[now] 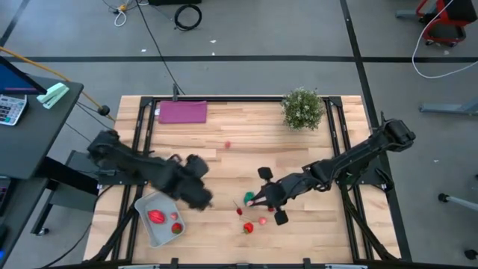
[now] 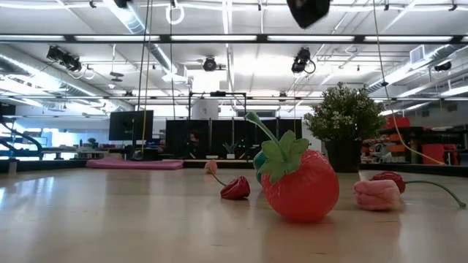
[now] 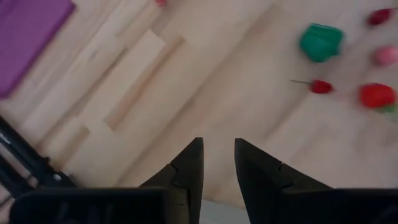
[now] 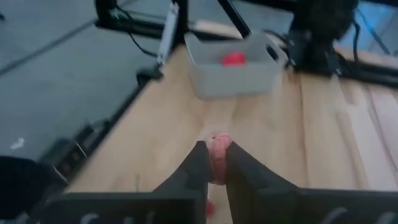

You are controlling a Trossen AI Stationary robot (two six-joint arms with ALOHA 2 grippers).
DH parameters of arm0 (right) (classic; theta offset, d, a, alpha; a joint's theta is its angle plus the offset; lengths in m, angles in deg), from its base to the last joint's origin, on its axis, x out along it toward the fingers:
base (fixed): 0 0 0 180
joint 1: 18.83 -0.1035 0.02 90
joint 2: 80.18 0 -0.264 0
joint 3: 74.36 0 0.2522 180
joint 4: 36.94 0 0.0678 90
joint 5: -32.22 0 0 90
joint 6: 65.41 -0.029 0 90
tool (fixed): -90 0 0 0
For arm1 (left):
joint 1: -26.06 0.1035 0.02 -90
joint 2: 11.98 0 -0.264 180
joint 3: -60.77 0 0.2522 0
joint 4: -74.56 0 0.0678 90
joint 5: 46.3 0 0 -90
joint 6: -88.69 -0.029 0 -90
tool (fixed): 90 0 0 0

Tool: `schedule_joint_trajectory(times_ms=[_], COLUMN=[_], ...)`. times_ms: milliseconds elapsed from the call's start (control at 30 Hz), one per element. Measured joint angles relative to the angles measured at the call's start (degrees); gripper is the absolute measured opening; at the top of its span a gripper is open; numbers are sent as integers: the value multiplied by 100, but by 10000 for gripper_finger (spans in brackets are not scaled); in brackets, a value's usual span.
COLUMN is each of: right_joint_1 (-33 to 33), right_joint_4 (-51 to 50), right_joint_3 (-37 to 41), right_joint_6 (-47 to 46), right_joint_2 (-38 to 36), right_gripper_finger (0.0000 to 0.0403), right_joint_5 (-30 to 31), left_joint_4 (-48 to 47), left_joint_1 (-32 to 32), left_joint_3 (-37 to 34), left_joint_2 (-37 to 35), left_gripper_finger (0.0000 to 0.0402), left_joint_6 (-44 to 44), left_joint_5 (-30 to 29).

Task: Pick and placing Produce into tupperware
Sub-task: Put the pink peach into the gray bin

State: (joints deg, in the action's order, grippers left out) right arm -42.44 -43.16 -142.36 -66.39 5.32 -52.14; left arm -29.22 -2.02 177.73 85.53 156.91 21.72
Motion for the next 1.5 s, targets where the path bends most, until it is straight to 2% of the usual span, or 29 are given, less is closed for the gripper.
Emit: schedule_joint_trajectory(times_ms=[100,267,500,800,1067,1267,1500], right_joint_1=[-90,-184,-131,-44,60,284,580], right_joint_4=[269,489,516,472,407,397,331], right_joint_3=[-235,-706,-2319,-4826,-6427,-7144,-7256], right_joint_6=[-37,-45,169,403,402,360,312], right_joint_2=[263,1030,2543,4311,5677,6288,6462], right_gripper_finger=[32,36,35,36,38,39,41], right_joint_5=[-12,-13,-16,-295,-343,-316,-329], left_joint_4=[2,1,4,2,-2,-1,2], left_joint_1=[-506,-1292,-1974,-2294,-2341,-2339,-2339], left_joint_3=[0,0,-2,-2,-2,-2,-4], left_joint_2=[-191,-290,-258,-257,-257,-257,-255], left_gripper_finger=[88,77,73,67,63,50,39], left_joint_6=[479,1106,1411,1829,2125,2126,2160], left_joint_5=[-110,-948,-1081,-1082,-1082,-1080,-1075])
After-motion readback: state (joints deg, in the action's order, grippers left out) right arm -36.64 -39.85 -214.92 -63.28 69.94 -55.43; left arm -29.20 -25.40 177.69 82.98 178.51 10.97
